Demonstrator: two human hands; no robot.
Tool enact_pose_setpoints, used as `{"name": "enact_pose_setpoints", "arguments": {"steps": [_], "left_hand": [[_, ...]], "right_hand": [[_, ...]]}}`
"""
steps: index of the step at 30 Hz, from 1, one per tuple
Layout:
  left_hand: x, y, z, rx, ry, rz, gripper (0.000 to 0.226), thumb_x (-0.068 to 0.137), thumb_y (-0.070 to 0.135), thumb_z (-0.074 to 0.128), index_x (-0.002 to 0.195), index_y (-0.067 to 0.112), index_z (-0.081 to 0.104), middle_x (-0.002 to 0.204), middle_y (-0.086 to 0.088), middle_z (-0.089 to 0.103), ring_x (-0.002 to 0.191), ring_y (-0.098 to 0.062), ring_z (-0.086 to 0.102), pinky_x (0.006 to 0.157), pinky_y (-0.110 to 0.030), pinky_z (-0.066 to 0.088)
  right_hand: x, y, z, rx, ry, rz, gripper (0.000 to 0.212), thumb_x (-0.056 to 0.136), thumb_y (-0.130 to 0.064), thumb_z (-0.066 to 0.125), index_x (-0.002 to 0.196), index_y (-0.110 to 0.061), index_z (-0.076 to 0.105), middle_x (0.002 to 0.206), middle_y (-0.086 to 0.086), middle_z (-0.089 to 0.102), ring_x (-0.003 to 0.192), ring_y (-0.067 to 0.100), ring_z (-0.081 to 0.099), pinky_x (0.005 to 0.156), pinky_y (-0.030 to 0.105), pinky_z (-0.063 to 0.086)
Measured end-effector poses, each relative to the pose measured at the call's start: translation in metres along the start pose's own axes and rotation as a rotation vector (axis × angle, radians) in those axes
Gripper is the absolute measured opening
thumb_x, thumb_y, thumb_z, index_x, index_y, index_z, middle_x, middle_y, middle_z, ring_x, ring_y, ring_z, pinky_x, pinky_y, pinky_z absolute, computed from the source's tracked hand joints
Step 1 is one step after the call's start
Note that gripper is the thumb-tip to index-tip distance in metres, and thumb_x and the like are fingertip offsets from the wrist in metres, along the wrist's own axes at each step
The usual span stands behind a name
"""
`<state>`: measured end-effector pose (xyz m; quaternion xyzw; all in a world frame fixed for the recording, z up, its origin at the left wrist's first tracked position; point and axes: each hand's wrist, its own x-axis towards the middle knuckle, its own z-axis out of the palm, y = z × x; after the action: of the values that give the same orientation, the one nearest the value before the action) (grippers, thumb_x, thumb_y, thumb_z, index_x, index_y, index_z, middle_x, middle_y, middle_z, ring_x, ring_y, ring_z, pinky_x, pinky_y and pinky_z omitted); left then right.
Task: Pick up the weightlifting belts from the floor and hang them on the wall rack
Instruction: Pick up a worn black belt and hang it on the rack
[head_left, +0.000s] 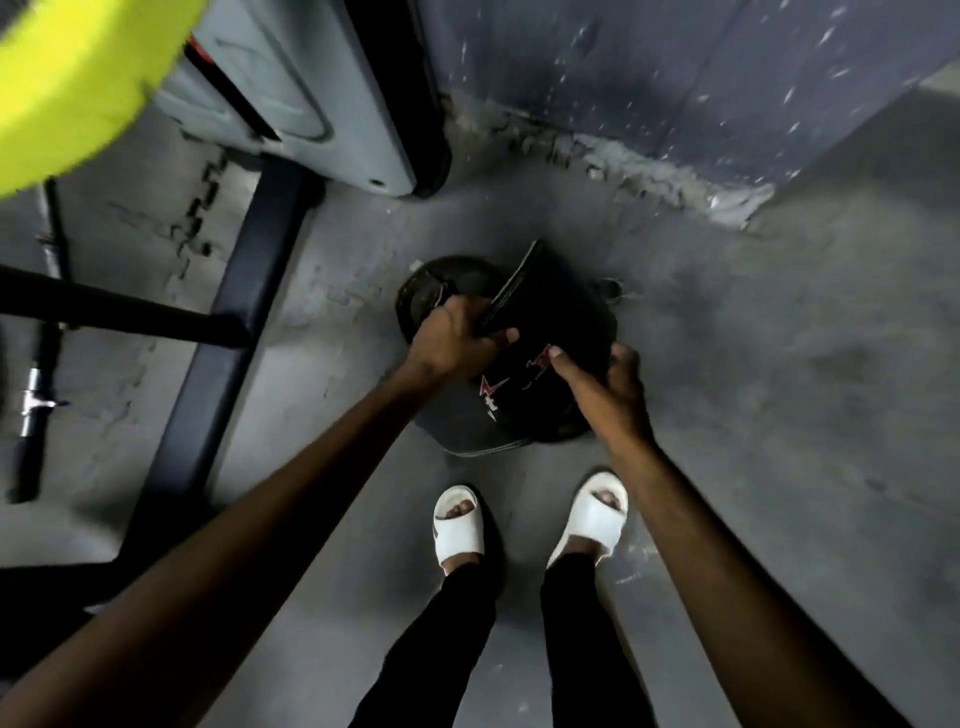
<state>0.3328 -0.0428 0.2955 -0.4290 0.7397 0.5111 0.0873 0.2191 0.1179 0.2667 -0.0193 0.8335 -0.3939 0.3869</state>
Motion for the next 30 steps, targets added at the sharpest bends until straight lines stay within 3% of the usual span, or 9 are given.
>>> {"name": "enact_pose_setpoints", "arguments": {"steps": [2, 6, 8, 12, 16, 18, 22, 26, 30], "left_hand": [[-0.017, 0.037, -0.017, -0.045, -0.002, 0.04, 0.046, 0.076, 0.046, 0.068, 0.106, 0.012, 0.071, 0.09, -0.01, 0.076, 0.082, -0.026, 0.074, 0.072, -0.041, 0.061], [-0.056, 0.113, -0.041, -0.122, 0.047, 0.074, 0.028, 0.089, 0.032, 0.072, 0.102, 0.006, 0.071, 0.071, 0.001, 0.067, 0.053, 0.003, 0.059, 0.049, -0.013, 0.044], [-0.079, 0.155, -0.051, -0.168, 0.068, 0.123, 0.026, 0.09, 0.03, 0.072, 0.1, 0.007, 0.073, 0.076, -0.003, 0.072, 0.056, 0.002, 0.058, 0.053, -0.015, 0.046], [-0.153, 0.259, -0.083, -0.227, 0.074, 0.246, 0.026, 0.089, 0.025, 0.073, 0.068, 0.013, 0.064, 0.05, 0.015, 0.059, 0.048, 0.007, 0.051, 0.05, -0.014, 0.04], [-0.231, 0.359, -0.115, -0.331, 0.066, 0.381, 0.028, 0.088, 0.026, 0.074, 0.083, -0.001, 0.07, 0.081, -0.016, 0.075, 0.068, -0.019, 0.068, 0.067, -0.038, 0.059], [-0.272, 0.404, -0.133, -0.367, 0.084, 0.429, 0.022, 0.088, 0.022, 0.074, 0.088, 0.0, 0.072, 0.083, -0.013, 0.076, 0.065, -0.015, 0.068, 0.066, -0.032, 0.059], [-0.365, 0.485, -0.178, -0.415, 0.137, 0.552, 0.028, 0.085, 0.019, 0.078, 0.104, 0.0, 0.074, 0.099, -0.016, 0.077, 0.077, -0.016, 0.07, 0.073, -0.027, 0.057], [-0.448, 0.529, -0.214, -0.464, 0.199, 0.67, 0.026, 0.081, 0.022, 0.081, 0.102, 0.007, 0.076, 0.096, -0.009, 0.078, 0.079, -0.014, 0.071, 0.072, -0.025, 0.057], [-0.516, 0.545, -0.228, -0.484, 0.284, 0.791, 0.025, 0.08, 0.024, 0.082, 0.102, 0.013, 0.078, 0.094, 0.001, 0.079, 0.082, -0.008, 0.073, 0.072, -0.02, 0.057]], "right_hand": [[-0.02, -0.031, -0.027, 0.225, -0.002, 0.063, 0.057, 0.078, -0.037, 0.085, 0.117, -0.013, 0.052, 0.115, 0.005, 0.07, 0.098, 0.014, 0.069, 0.08, 0.02, 0.056], [-0.072, -0.091, -0.075, 0.585, -0.107, 0.118, 0.046, 0.081, -0.037, 0.082, 0.115, -0.008, 0.073, 0.107, 0.01, 0.079, 0.096, 0.023, 0.076, 0.083, 0.034, 0.062], [-0.101, -0.121, -0.102, 0.693, -0.123, 0.092, 0.041, 0.083, -0.03, 0.081, 0.116, -0.007, 0.074, 0.107, 0.012, 0.079, 0.099, 0.027, 0.076, 0.081, 0.035, 0.063], [-0.182, -0.184, -0.18, 0.818, -0.164, -0.061, 0.042, 0.086, -0.023, 0.076, 0.123, -0.005, 0.071, 0.115, 0.016, 0.076, 0.107, 0.03, 0.073, 0.085, 0.033, 0.062], [-0.259, -0.246, -0.245, 0.812, -0.107, -0.24, 0.038, 0.087, -0.018, 0.075, 0.123, -0.005, 0.07, 0.116, 0.017, 0.075, 0.109, 0.033, 0.072, 0.097, 0.04, 0.058], [-0.295, -0.285, -0.271, 0.819, -0.058, -0.319, 0.035, 0.085, -0.016, 0.077, 0.118, -0.004, 0.072, 0.112, 0.017, 0.076, 0.106, 0.034, 0.073, 0.097, 0.045, 0.058], [-0.374, -0.366, -0.328, 0.827, 0.002, -0.511, 0.023, 0.083, -0.015, 0.08, 0.102, -0.005, 0.074, 0.098, 0.011, 0.079, 0.087, 0.026, 0.075, 0.078, 0.037, 0.062], [-0.45, -0.431, -0.369, 0.797, 0.04, -0.745, 0.019, 0.077, -0.022, 0.084, 0.087, -0.008, 0.075, 0.1, 0.015, 0.079, 0.091, 0.029, 0.075, 0.087, 0.045, 0.06], [-0.522, -0.482, -0.399, 0.794, 0.055, -0.945, 0.013, 0.079, -0.017, 0.083, 0.084, -0.009, 0.074, 0.102, 0.022, 0.077, 0.083, 0.024, 0.07, 0.084, 0.048, 0.06]]}}
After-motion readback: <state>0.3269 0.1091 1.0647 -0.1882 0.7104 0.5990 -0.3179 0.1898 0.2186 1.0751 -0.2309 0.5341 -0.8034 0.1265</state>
